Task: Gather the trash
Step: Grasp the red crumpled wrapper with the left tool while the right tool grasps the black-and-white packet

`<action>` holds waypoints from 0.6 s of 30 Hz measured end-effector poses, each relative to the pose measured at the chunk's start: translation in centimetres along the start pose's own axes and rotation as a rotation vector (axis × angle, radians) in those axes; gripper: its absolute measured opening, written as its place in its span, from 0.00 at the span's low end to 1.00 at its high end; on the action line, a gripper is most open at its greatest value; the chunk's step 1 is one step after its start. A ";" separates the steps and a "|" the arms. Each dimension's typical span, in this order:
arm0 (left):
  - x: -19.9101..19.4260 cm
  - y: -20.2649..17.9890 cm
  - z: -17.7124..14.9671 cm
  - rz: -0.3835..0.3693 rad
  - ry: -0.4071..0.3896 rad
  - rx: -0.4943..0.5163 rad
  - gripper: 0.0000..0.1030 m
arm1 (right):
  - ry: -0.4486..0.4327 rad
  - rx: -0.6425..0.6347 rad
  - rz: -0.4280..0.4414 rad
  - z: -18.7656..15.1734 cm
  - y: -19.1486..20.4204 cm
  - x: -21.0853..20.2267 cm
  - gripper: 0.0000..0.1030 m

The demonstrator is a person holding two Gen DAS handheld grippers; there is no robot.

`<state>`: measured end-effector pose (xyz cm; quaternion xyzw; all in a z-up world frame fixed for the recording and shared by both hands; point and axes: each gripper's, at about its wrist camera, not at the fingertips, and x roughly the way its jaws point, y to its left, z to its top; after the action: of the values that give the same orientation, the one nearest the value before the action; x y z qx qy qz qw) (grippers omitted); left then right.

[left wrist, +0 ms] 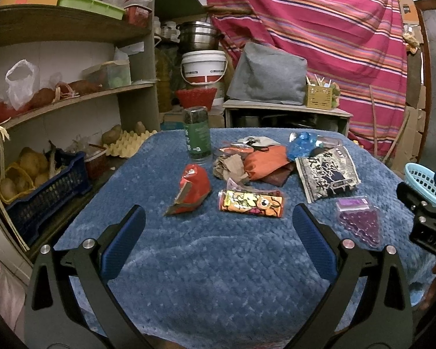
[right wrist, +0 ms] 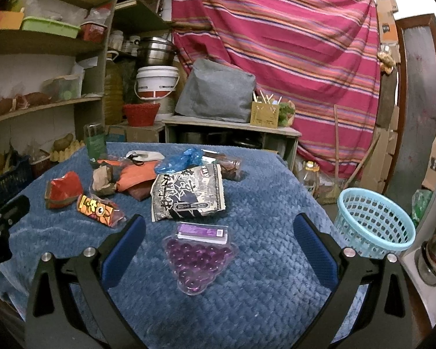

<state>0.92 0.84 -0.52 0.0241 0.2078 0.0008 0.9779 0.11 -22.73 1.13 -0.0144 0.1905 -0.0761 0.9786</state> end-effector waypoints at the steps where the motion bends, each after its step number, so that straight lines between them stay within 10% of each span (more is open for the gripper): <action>1: 0.3 -0.1 0.2 0.009 0.001 0.011 0.95 | 0.003 -0.004 0.003 0.2 -0.1 0.2 0.96; 18: 9.1 3.6 6.4 0.073 0.078 -0.009 0.95 | 0.062 -0.064 0.067 6.2 -0.6 8.1 0.96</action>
<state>11.82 4.27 1.77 0.0273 0.2446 0.0381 0.9685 9.76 -24.61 3.94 -0.0369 0.2233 -0.0378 0.9733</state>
